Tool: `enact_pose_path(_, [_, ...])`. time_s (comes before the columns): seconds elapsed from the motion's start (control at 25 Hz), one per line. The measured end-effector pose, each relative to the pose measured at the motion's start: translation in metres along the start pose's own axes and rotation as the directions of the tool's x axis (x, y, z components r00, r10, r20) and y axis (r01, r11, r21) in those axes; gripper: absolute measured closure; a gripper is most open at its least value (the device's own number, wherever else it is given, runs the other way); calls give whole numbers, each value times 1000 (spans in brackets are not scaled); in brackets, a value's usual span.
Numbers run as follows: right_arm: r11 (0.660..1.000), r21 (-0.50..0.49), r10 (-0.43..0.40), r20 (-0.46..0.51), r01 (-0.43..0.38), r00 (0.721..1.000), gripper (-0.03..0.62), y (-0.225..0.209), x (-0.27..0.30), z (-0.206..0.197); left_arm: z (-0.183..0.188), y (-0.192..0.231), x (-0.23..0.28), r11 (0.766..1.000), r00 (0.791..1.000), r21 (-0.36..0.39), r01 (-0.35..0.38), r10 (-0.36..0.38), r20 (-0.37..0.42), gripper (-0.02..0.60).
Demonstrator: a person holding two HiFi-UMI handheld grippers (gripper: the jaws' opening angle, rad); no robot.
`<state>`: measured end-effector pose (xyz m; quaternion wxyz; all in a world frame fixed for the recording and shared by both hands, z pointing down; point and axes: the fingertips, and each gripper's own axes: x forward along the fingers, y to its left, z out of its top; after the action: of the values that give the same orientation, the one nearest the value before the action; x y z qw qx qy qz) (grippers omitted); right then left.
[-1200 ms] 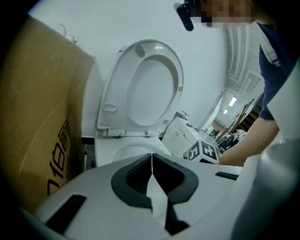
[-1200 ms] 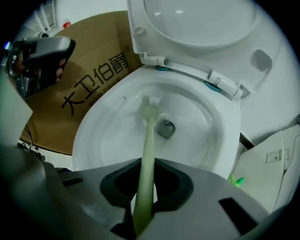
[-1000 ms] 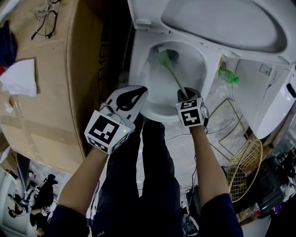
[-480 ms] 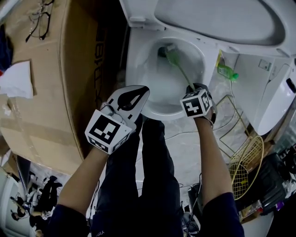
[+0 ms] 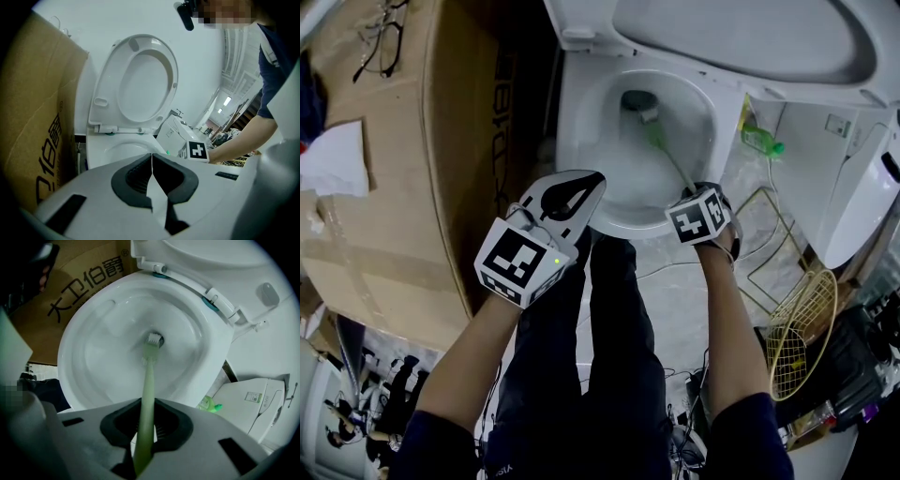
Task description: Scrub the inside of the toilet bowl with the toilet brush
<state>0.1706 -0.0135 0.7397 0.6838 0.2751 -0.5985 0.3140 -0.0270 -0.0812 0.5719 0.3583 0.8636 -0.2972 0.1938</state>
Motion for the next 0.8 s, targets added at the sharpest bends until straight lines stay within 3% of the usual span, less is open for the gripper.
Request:
enact_pose_path(0.4, [994, -63, 86, -12, -86, 996, 540, 54, 10, -4, -2, 1, -7, 1000, 1000, -16, -1, 1, 9, 549])
enact_pose_path(0.8, [992, -112, 77, 122, -64, 989, 542, 47, -19, 47, 3, 0, -10, 1000, 1000, -13, -1, 2, 9, 549])
